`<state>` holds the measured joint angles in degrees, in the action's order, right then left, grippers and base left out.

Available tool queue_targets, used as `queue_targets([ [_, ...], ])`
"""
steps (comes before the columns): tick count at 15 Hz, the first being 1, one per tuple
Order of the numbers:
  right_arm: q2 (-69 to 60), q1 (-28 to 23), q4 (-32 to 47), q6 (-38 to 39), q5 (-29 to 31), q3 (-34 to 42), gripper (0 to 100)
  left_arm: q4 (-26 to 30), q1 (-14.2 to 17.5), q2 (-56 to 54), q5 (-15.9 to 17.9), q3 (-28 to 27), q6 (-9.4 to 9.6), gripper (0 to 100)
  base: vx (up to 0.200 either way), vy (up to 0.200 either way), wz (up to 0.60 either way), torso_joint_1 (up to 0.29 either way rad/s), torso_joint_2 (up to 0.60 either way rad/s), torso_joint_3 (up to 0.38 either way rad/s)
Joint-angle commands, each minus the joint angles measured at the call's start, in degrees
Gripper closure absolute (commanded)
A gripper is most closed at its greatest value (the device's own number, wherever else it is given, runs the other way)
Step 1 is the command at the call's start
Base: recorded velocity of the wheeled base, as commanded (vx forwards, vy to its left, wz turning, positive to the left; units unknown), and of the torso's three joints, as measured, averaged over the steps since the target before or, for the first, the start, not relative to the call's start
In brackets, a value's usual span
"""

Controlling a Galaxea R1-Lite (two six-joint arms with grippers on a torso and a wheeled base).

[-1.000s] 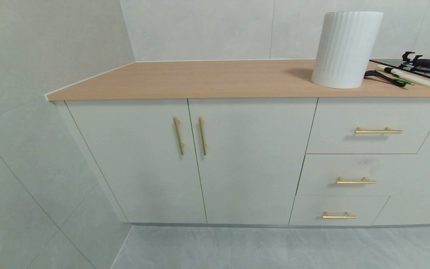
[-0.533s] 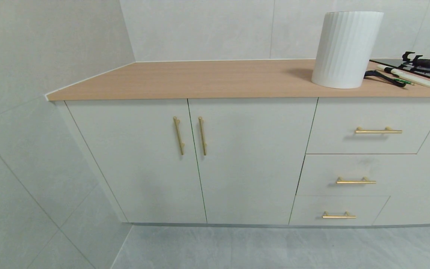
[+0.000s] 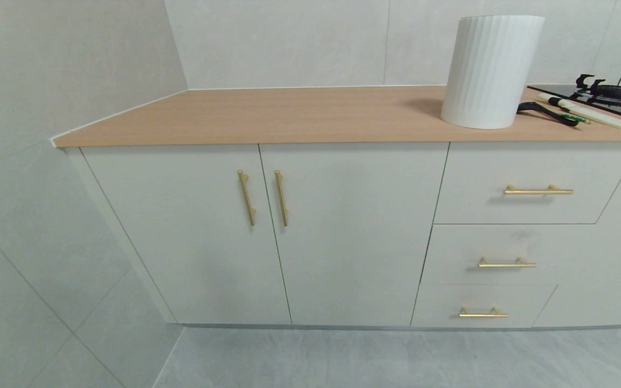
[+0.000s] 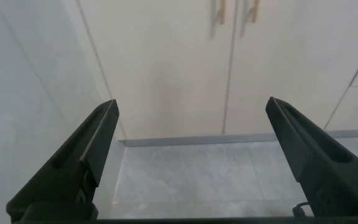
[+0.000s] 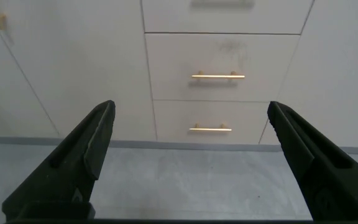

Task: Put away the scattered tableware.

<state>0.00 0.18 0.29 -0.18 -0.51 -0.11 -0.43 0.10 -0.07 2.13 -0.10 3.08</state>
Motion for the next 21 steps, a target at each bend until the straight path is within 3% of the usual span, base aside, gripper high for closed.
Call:
queue_targets([
  [1, 0.09, -0.01, 0.06, -0.08, -0.02, 0.02, 0, -0.01, -0.01, 0.07, 0.06, 0.01, -0.01, 0, 0.000, -0.200, 0.00, 0.002, 0.00, 0.002],
  [5, 0.09, -0.01, 0.06, -0.08, -0.02, 0.02, 0, -0.01, -0.01, 0.07, -0.02, 0.01, -0.01, 0, 0.000, -0.200, 0.00, 0.001, 0.01, 0.001],
  [13, 0.09, -0.01, 0.06, 0.01, -0.02, 0.02, 0, -0.01, -0.01, 0.07, 0.06, 0.01, -0.01, 0, 0.000, 0.000, 0.00, 0.000, 0.00, 0.000],
  [21, 0.09, -0.01, 0.06, 0.01, -0.02, -0.07, 0, -0.01, -0.01, 0.07, -0.02, 0.01, -0.01, 0, 0.175, 0.000, 0.00, 0.002, 0.00, 0.003],
])
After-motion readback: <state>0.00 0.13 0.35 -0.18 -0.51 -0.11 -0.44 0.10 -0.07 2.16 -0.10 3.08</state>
